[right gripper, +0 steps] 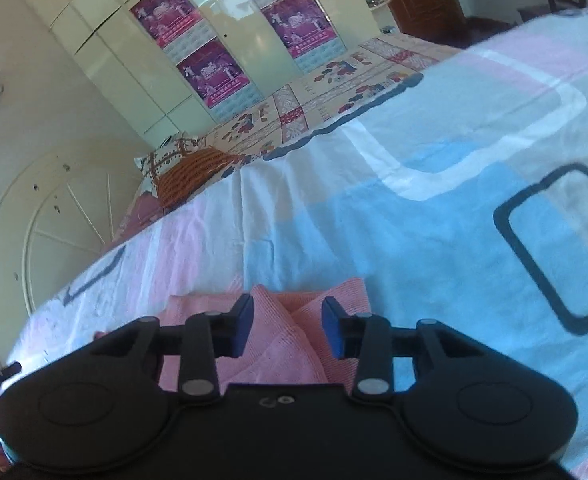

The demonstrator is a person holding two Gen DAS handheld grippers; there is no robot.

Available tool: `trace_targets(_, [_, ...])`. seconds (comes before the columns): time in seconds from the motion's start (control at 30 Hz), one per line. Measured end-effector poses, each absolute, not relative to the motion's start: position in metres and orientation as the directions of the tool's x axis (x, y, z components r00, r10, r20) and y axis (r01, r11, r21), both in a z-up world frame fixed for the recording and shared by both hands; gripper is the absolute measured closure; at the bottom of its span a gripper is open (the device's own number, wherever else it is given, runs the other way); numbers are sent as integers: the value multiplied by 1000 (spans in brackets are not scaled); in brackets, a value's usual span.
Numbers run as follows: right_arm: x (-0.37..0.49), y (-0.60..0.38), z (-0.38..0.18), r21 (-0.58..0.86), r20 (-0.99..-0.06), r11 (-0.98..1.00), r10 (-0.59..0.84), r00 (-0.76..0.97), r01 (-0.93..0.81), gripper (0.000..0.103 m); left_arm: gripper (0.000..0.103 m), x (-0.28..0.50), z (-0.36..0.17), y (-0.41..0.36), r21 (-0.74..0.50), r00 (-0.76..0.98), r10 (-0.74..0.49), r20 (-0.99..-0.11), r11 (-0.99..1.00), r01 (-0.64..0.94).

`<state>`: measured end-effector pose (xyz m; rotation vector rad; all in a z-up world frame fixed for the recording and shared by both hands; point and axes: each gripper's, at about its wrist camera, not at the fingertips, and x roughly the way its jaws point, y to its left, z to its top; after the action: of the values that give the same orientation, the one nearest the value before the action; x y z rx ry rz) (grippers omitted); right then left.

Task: Fold small clothes
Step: 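Open both tools to release the hem onto the collar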

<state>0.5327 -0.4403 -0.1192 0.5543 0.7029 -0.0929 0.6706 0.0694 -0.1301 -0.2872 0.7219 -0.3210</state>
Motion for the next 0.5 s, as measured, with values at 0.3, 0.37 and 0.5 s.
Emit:
trace_targets(0.3, [562,-399,-132,169,-744,978,47,666,119,75,91,670,-149,0,88,673,-255,-695,898,431])
trace_targets(0.37, [561,-388,-132,113,-744,991,40,667,67,92,95,662,-146,-5,109,708,-252,-659,900,421])
trace_targets(0.5, [541,-384,-108,85,-599,994,-5,801,70,94,95,638,-125,27,-2,851,-242,-466,962,272])
